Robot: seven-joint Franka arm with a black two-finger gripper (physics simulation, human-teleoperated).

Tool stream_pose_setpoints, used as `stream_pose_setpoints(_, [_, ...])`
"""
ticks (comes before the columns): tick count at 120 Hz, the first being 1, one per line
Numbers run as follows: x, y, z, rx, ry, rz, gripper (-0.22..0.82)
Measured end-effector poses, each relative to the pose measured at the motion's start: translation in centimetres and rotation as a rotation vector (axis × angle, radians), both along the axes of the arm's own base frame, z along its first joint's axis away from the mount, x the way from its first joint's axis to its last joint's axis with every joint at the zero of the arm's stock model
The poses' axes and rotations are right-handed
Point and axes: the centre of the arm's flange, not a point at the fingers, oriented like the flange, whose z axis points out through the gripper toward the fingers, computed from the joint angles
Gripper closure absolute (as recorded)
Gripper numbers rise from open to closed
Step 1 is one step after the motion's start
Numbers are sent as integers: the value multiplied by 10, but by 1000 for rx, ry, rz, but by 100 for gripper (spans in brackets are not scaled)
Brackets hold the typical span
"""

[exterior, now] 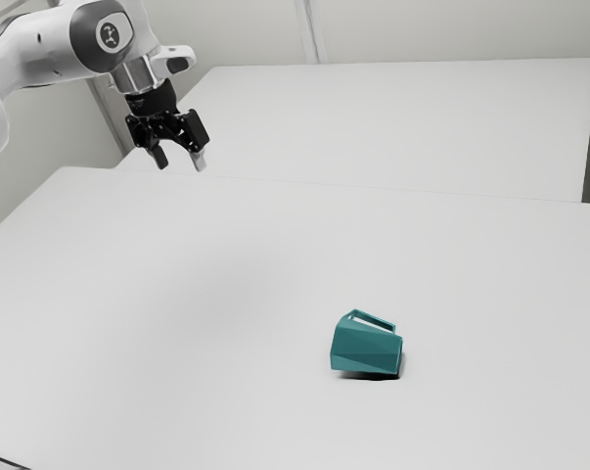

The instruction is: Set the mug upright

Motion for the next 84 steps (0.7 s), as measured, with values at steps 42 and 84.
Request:
stream_pose_setpoints(42, [-7,-17,-18,-26,43,-29,0])
stream_pose_setpoints(84, [-43,-56,-111,-435,102,19,0])
